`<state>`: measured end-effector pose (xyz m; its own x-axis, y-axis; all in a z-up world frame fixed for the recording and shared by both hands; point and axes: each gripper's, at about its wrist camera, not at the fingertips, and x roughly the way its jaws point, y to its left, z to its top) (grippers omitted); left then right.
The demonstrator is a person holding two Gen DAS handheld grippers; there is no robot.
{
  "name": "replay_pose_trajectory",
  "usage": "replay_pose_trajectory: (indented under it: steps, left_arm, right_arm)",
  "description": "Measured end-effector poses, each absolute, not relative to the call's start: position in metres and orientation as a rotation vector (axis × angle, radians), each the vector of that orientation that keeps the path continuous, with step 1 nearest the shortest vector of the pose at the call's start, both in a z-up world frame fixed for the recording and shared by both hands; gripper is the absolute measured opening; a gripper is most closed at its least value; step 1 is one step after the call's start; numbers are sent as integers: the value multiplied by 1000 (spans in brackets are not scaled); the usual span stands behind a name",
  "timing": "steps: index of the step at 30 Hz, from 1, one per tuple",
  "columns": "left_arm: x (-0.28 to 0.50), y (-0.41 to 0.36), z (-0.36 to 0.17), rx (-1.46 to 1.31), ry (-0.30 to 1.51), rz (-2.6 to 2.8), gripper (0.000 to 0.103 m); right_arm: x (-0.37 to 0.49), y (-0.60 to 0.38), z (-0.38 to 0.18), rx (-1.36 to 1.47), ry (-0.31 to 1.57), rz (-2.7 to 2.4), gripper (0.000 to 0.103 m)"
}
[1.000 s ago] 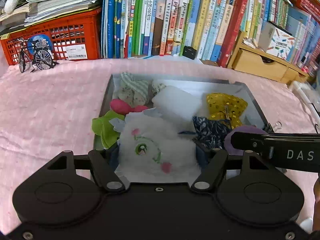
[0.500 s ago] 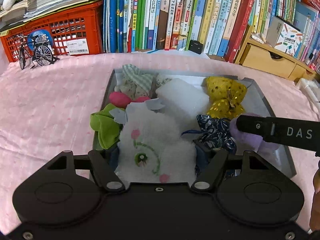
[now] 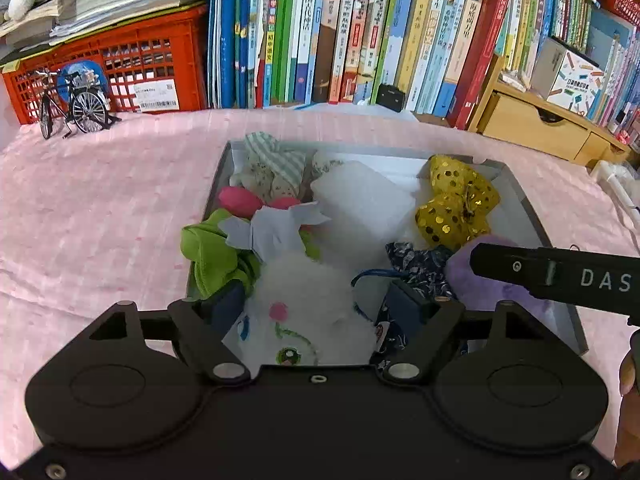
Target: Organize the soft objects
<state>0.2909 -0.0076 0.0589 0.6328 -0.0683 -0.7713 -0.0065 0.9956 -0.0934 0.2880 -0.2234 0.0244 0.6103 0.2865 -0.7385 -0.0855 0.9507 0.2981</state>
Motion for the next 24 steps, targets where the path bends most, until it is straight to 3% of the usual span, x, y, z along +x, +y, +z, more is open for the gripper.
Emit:
replay_pose_trajectory:
  steps: [12,24]
  left_arm:
    - [260,-10,88,-39,775,-58,85]
    - [184,-15,128,50,561,-126,93]
  right_arm:
    - [263,-230,50,223,789,234,84]
    - [197,-241,89,135,573,267,87]
